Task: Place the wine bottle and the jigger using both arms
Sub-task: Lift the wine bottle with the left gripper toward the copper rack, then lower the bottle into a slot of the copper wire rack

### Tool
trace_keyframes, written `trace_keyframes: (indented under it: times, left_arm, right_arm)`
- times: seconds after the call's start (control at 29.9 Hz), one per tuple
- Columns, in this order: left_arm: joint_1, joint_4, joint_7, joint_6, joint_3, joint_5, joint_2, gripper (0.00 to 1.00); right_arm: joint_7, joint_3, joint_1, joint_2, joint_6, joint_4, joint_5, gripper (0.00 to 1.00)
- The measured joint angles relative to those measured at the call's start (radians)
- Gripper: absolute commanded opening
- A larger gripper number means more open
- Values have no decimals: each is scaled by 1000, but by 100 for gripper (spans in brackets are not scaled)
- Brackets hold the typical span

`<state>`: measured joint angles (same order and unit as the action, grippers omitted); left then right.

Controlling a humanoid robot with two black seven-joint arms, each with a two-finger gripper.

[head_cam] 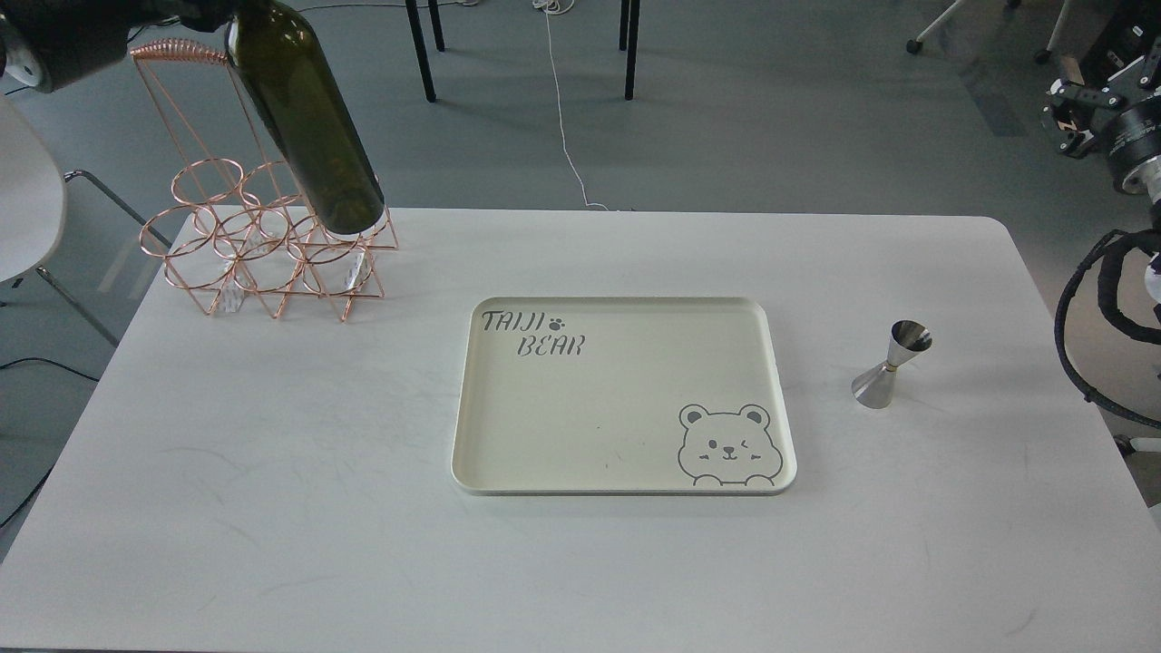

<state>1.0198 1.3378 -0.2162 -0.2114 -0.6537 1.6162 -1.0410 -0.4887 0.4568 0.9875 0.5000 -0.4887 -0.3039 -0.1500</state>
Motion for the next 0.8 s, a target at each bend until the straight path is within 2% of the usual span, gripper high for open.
trace_keyframes:
  times: [0.27,0.8]
  left_arm:
    - [-4,-47,3,13,72,23,18,12]
    - [-3,-146,10,46,83,26,94,13]
  right_arm:
    - [0,-1,0,0,0,0,0,97]
    - [0,-1,-7,12,0,0,0,97]
